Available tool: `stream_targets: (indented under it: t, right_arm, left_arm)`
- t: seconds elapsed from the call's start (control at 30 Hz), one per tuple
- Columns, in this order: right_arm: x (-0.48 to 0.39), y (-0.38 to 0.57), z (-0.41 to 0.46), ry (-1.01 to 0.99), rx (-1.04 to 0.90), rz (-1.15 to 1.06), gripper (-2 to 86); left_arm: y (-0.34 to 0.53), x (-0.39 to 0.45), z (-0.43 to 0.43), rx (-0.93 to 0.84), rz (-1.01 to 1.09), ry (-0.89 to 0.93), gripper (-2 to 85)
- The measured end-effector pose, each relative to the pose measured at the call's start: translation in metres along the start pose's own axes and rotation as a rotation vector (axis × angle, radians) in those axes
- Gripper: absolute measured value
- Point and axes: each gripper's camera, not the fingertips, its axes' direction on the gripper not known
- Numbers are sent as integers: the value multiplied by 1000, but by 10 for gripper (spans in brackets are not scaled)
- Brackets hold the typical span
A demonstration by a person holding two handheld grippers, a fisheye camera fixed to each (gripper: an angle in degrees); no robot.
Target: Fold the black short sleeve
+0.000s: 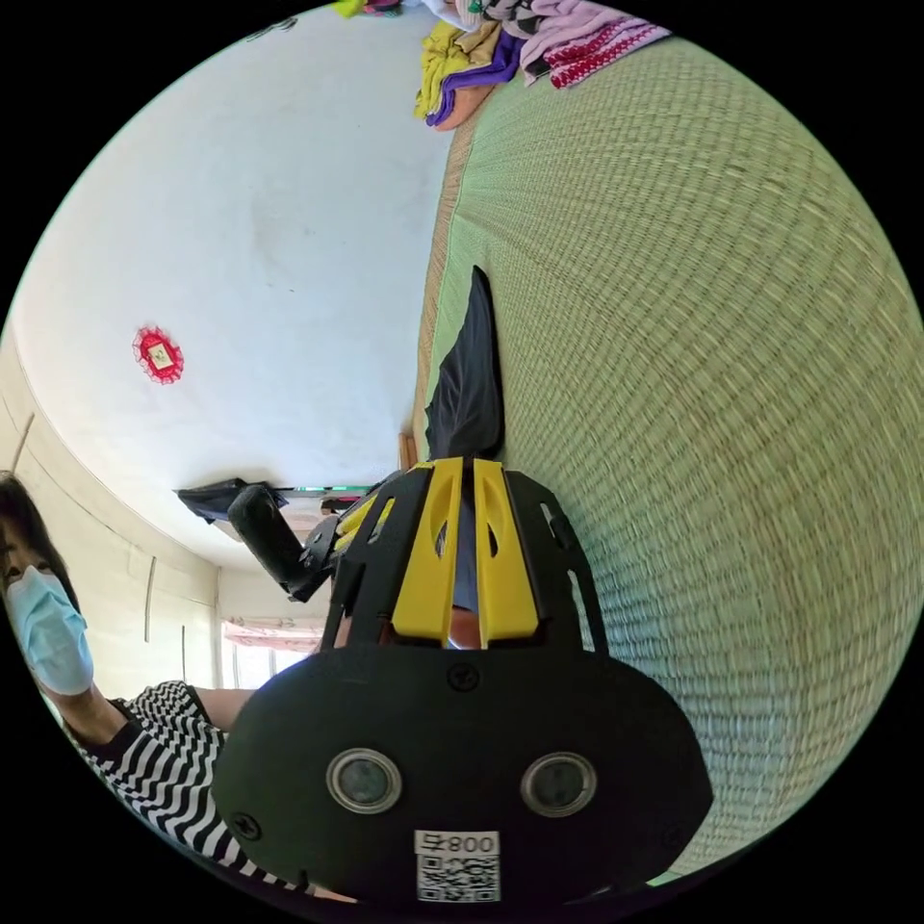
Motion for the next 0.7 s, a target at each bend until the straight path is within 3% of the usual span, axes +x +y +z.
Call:
stream_targets:
  t: [0.07, 0.17, 0.53, 0.7]
  right_arm:
    - [1, -2, 0, -3, -3, 7, 39]
    - [2, -8, 2, -19, -3, 19, 53]
    - [-4, -40, 19, -117, -2, 60, 55]
    - [-15, -51, 24, -87, -16, 26, 30]
  left_arm:
    - [-15, 15, 0, -66, 58, -113, 43]
    - [-23, 23, -11, -60, 70, -144, 17]
    - [-26, 19, -56, 27, 31, -115, 8]
    - [-17, -14, -79, 104, -92, -5, 27]
